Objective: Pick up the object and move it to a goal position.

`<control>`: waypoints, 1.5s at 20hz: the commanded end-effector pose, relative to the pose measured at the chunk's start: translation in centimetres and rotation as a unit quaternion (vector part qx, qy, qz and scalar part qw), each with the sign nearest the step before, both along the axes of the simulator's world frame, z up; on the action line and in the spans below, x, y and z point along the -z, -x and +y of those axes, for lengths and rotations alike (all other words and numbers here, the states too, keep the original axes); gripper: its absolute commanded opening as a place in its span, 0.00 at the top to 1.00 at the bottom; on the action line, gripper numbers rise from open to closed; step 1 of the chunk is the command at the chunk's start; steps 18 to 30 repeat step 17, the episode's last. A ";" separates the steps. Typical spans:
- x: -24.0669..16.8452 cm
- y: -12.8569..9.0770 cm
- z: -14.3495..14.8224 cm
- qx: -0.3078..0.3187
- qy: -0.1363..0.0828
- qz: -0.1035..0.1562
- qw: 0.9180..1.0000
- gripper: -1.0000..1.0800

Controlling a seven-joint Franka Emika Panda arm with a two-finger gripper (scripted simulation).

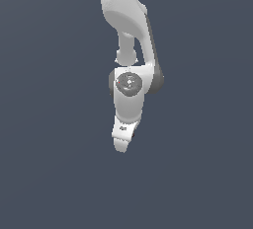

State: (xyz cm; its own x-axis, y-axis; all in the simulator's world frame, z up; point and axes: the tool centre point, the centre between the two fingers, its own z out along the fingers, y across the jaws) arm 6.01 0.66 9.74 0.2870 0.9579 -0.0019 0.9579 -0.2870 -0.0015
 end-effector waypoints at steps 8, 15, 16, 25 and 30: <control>-7.0 1.0 7.4 0.000 0.000 -0.001 1.000 1.00; -9.1 1.1 9.7 0.000 0.000 -0.001 1.000 1.00; -9.1 1.1 9.6 0.000 -0.001 -0.001 1.000 1.00; -9.1 1.0 9.6 0.000 -0.001 -0.001 1.000 1.00; -9.1 1.0 9.6 0.000 -0.001 -0.001 1.000 1.00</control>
